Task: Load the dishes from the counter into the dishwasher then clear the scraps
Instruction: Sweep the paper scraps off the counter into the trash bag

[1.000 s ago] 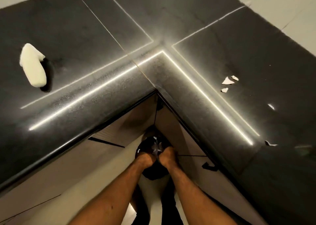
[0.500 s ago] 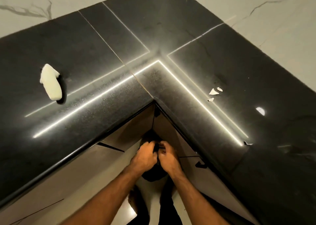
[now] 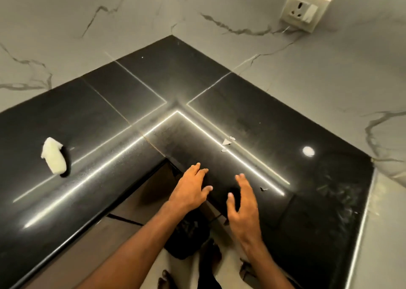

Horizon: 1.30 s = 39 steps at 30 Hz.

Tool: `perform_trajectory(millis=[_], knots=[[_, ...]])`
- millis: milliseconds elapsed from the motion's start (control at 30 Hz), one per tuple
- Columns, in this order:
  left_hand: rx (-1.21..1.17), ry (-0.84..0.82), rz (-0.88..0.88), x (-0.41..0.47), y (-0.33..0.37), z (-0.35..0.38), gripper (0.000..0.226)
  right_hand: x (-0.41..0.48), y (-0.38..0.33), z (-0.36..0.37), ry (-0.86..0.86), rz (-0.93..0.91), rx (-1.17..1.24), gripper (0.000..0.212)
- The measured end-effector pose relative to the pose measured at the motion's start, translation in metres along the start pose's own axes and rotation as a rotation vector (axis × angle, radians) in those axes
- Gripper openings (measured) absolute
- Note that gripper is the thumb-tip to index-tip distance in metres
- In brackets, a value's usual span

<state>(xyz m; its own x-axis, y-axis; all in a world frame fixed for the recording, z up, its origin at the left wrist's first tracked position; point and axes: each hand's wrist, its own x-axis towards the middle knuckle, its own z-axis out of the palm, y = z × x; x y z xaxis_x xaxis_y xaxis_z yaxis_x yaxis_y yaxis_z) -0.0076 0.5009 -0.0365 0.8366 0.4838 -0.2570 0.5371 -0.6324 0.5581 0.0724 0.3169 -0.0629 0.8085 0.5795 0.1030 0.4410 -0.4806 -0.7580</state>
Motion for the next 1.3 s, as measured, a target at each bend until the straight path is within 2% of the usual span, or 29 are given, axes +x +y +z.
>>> perform_trajectory(millis=[67,167,267,333,467,567,667,800,900,1033,1300], knots=[[0.160,-0.106,-0.053,0.015,0.017,-0.003,0.087,0.005,0.028,-0.017,0.054,0.060,-0.175,0.068],[0.332,-0.191,-0.144,0.029,0.038,-0.001,0.107,0.013,0.061,-0.029,0.000,0.154,-0.394,0.080],[0.390,-0.231,-0.216,0.037,0.053,-0.002,0.114,0.026,0.072,-0.022,-0.070,0.110,-0.567,0.082],[0.403,-0.246,-0.253,0.043,0.058,-0.005,0.116,0.044,0.068,-0.013,-0.097,0.057,-0.591,0.083],[0.416,-0.278,-0.284,0.051,0.063,-0.010,0.120,0.094,0.055,0.003,-0.150,-0.022,-0.572,0.085],[0.402,-0.290,-0.304,0.053,0.064,-0.011,0.133,0.134,0.047,0.012,-0.195,-0.073,-0.528,0.087],[0.386,-0.317,-0.330,0.054,0.065,-0.012,0.134,0.171,0.041,0.019,-0.255,-0.134,-0.466,0.083],[0.374,-0.319,-0.349,0.054,0.067,-0.014,0.131,0.201,0.036,0.026,-0.423,-0.292,-0.402,0.073],[0.366,-0.317,-0.351,0.054,0.067,-0.015,0.131,0.206,0.044,0.026,-0.486,-0.456,-0.384,0.064],[0.349,-0.301,-0.360,0.054,0.065,-0.014,0.131,0.192,0.057,0.022,-0.489,-0.603,-0.296,0.054],[0.330,-0.272,-0.365,0.054,0.058,-0.010,0.133,0.146,0.074,0.024,-0.350,-0.595,-0.138,0.041]])
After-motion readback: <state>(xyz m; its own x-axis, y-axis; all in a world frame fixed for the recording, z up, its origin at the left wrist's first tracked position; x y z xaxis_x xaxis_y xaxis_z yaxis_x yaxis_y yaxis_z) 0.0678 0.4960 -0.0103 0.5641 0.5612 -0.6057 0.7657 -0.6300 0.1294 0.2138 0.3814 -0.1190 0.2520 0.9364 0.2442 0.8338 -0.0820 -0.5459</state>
